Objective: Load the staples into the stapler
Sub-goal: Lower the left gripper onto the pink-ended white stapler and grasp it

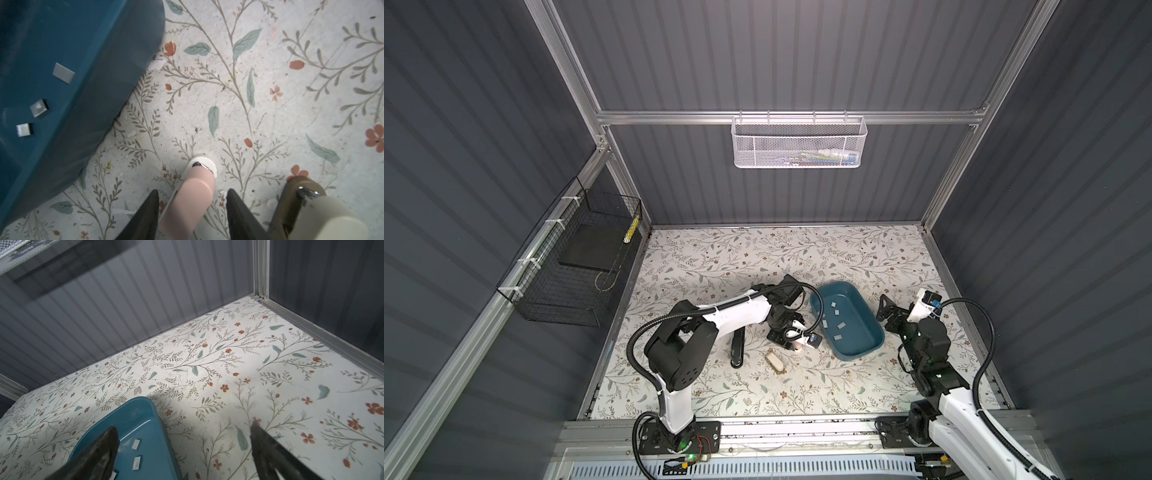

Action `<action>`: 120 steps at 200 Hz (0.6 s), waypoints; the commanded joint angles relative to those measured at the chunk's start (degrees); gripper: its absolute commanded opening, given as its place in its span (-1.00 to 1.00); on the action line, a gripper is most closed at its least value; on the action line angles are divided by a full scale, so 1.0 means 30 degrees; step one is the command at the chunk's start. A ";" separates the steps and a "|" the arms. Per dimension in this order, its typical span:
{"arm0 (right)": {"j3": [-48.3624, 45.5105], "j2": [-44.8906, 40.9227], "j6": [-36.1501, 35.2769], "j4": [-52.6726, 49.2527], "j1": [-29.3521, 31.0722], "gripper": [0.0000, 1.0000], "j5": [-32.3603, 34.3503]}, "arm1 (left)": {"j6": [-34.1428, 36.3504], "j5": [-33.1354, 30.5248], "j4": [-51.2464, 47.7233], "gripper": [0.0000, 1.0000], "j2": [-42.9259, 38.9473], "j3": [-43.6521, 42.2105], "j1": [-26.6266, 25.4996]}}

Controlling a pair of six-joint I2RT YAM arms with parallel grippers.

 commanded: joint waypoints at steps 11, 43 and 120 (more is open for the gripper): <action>-0.0032 -0.0203 -0.0136 0.0316 0.0074 0.98 -0.0031 | -0.0133 -0.0282 -0.0823 -0.05 0.0464 0.0694 -0.0275; -0.0027 -0.0209 -0.0179 0.0316 0.0073 0.98 -0.0092 | -0.0121 -0.0444 -0.0807 -0.15 0.0651 0.0716 -0.0327; -0.0117 -0.0406 -0.0153 0.0316 0.0103 0.98 -0.0084 | -0.0063 -0.0940 -0.1038 -0.27 0.1131 0.0972 -0.0584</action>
